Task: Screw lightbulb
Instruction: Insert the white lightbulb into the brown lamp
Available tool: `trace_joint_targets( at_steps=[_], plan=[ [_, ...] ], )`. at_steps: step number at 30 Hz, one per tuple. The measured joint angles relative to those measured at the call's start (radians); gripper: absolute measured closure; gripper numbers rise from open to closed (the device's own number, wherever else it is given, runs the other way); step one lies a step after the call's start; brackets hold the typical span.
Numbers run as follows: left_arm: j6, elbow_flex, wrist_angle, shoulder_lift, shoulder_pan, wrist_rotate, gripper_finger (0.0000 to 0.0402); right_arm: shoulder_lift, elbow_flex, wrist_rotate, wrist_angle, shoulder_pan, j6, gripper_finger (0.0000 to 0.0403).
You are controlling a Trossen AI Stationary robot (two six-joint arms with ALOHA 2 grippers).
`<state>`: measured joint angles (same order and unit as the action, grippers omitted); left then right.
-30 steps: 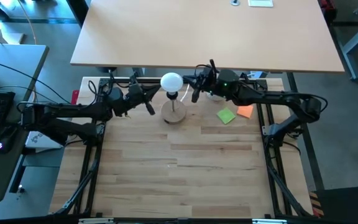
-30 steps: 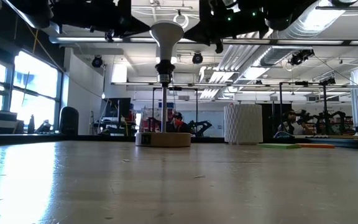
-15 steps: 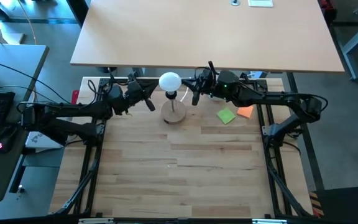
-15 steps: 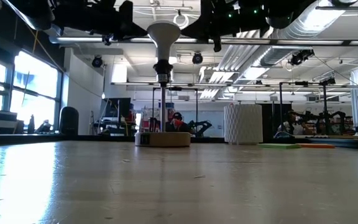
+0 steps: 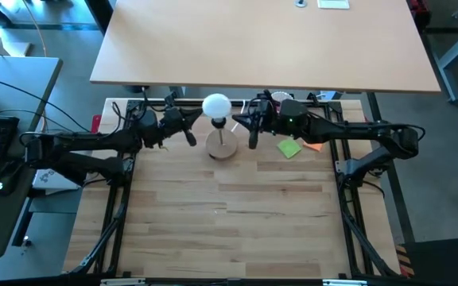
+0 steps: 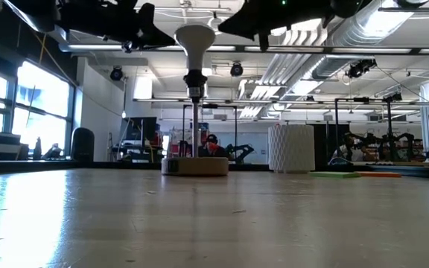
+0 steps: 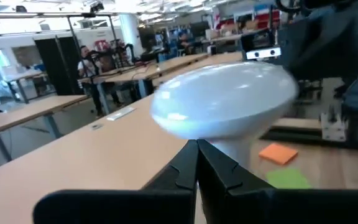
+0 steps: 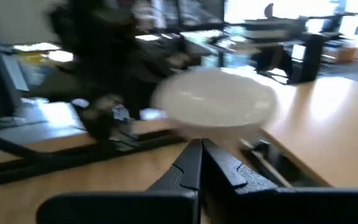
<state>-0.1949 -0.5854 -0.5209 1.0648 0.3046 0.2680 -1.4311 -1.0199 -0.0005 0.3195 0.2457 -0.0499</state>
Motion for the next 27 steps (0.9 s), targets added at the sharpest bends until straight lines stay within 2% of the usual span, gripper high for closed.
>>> trace_joint_targets(
  at_steps=[5,8,11,14,23,27],
  plan=[
    [-0.009,0.0,0.092,-0.072,-0.025,0.052,0.0401,-0.002,0.0,0.162,-0.021,0.003,0.005,0.0403],
    [-0.009,0.0,0.044,-0.094,-0.05,0.05,0.0401,-0.004,0.0,0.186,-0.036,0.024,0.006,0.0403],
    [-0.009,0.0,-0.017,-0.08,-0.066,0.003,0.0401,-0.004,0.0,0.169,-0.021,0.055,0.003,0.0403],
    [-0.017,0.0,-0.068,-0.055,-0.068,-0.048,0.0401,-0.004,0.0,0.101,-0.007,0.089,-0.023,0.0403],
    [-0.017,0.0,-0.182,0.055,-0.056,-0.049,0.0402,-0.04,0.0,-0.049,0.04,0.114,-0.056,0.0403],
    [-0.018,0.0,-0.193,0.067,-0.055,-0.045,0.0402,-0.049,0.0,-0.068,0.058,0.1,-0.055,0.0403]
  ],
)
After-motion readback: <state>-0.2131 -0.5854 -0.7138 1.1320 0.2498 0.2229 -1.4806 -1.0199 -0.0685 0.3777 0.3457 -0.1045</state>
